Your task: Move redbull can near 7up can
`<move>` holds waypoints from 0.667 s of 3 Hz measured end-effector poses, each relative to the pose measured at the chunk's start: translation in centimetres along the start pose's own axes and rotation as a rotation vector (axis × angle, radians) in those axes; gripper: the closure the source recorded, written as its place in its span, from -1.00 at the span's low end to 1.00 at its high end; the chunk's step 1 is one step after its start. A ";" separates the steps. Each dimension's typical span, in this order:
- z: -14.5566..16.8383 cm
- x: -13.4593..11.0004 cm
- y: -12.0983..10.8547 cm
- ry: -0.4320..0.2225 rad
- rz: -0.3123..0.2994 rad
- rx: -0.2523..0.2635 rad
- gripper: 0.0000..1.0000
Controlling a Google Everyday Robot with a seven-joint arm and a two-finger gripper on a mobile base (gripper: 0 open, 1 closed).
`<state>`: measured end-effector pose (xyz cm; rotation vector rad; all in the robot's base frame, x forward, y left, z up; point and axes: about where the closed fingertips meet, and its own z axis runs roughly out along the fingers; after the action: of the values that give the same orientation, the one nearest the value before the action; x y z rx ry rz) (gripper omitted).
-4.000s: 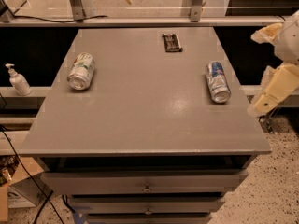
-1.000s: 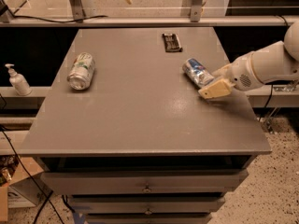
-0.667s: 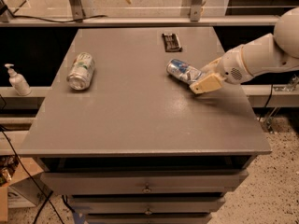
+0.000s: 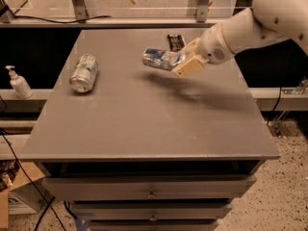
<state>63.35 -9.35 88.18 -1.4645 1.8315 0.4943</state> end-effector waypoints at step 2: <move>6.1 -3.3 1.2 -0.032 -0.086 -0.155 0.63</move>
Offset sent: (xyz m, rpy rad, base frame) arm 0.0117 0.0995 -0.0339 0.0502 0.0744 0.2478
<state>64.35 -2.61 86.45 -1.6223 1.7289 0.6253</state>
